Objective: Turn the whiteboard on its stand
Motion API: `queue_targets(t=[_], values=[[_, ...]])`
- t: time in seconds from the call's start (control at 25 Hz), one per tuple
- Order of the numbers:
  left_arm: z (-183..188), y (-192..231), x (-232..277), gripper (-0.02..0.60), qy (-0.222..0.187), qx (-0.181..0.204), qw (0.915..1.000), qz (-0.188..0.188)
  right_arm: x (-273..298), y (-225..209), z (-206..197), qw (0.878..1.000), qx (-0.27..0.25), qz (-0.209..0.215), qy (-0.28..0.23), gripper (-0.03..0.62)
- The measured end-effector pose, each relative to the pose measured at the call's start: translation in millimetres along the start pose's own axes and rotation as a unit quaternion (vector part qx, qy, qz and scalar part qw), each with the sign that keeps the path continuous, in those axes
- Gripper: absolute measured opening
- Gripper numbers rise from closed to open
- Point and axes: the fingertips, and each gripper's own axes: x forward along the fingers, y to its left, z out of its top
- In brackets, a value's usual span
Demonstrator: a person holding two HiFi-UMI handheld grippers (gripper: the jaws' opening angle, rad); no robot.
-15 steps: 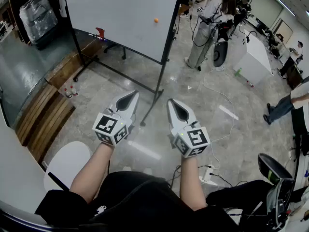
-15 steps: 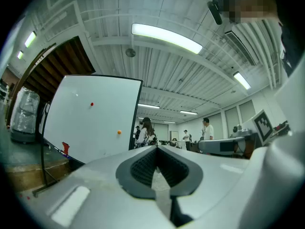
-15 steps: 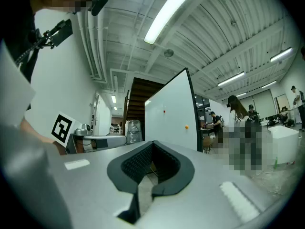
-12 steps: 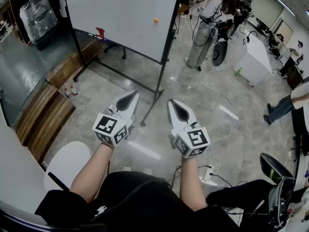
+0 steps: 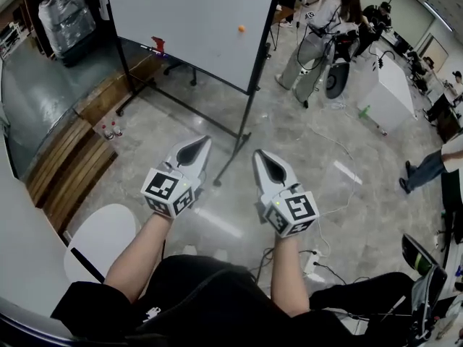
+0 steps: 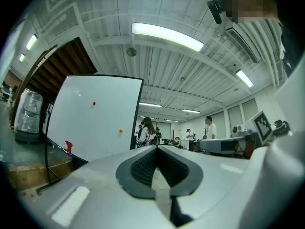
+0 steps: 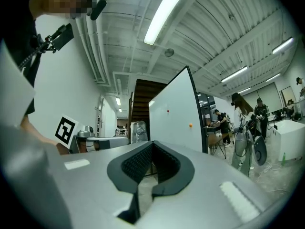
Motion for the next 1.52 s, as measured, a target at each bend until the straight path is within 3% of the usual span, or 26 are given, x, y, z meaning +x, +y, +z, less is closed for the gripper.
queue_targets(t=[1.08, 1.52], values=[[-25, -9, 12, 0.003, 0.001, -0.016, 0.9981, 0.059, -21, -44, -16, 1.000, 0.017, 0.025, 0.005, 0.009], [-35, 5, 45, 0.003, 0.010, -0.022, 0.9983, 0.053, 3, -68, -23, 0.999, 0.019, 0.024, 0.015, 0.009]])
